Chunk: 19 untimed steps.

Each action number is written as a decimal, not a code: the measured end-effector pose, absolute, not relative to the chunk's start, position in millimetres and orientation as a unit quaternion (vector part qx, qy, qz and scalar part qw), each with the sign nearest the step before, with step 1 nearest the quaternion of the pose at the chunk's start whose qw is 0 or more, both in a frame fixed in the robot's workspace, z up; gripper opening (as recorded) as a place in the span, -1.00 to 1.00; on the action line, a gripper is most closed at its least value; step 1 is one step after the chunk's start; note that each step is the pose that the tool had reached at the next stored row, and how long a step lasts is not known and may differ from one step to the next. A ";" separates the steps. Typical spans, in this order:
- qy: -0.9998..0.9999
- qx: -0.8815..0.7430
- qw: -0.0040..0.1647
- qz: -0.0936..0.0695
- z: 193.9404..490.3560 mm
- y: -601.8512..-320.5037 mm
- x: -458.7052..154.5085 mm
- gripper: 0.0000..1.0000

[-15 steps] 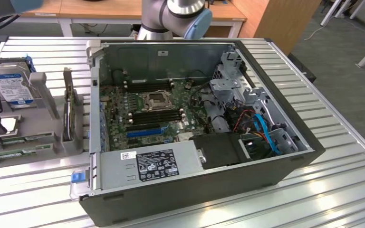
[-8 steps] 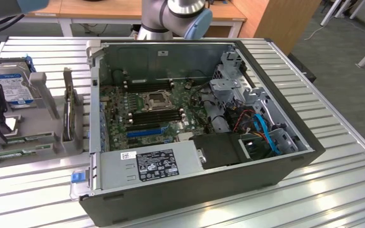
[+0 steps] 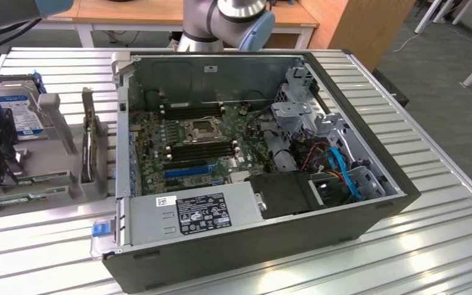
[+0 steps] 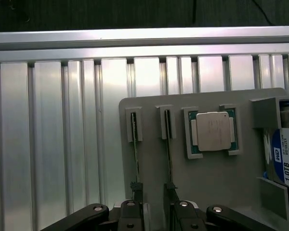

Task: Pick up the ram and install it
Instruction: 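Pick up the ram and move it above insertion slot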

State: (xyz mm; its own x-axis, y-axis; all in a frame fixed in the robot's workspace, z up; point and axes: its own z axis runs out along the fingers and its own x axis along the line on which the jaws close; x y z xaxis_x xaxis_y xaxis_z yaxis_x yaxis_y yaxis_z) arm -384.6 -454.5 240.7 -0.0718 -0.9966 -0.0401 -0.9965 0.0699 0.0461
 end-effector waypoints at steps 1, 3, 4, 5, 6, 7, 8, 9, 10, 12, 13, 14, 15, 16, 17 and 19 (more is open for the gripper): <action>-0.731 0.681 0.001 -0.031 240.6 -454.5 -383.2 -0.38; -0.731 0.681 0.001 -0.031 240.6 -454.5 -380.5 -0.38; -0.731 0.681 0.001 -0.031 240.6 -454.5 -379.1 -0.38; -0.731 0.681 0.001 -0.031 240.7 -454.5 -377.7 -0.38; -0.731 0.681 0.001 -0.031 240.6 -454.5 -376.4 -0.38; -0.731 0.681 0.001 -0.031 240.6 -454.5 -375.1 -0.38; -0.731 0.681 0.001 -0.031 240.6 -454.5 -373.8 -0.38; -0.731 0.681 0.001 -0.031 240.7 -454.5 -372.5 -0.38; -0.731 0.681 0.001 -0.031 240.6 -454.5 -371.2 -0.38; -0.731 0.681 0.001 -0.031 240.7 -454.5 -369.0 -0.38; -0.731 0.681 0.001 -0.031 240.6 -454.5 -368.0 -0.38; -0.731 0.681 0.001 -0.031 240.6 -454.5 -367.1 -0.38; -0.731 0.681 0.001 -0.031 240.6 -454.5 -366.4 -0.38; -0.731 0.681 0.001 -0.031 240.6 -454.5 -366.4 -0.38; -0.731 0.681 0.001 -0.031 240.6 -454.5 -366.4 -0.38; -0.731 0.681 0.001 -0.031 240.7 -454.5 -366.3 -0.38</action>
State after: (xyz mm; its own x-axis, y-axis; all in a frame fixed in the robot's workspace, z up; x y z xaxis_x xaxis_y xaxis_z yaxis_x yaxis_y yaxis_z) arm -366.3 -454.5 240.7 -0.0719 -0.9966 -0.0400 -0.9965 0.0700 0.0465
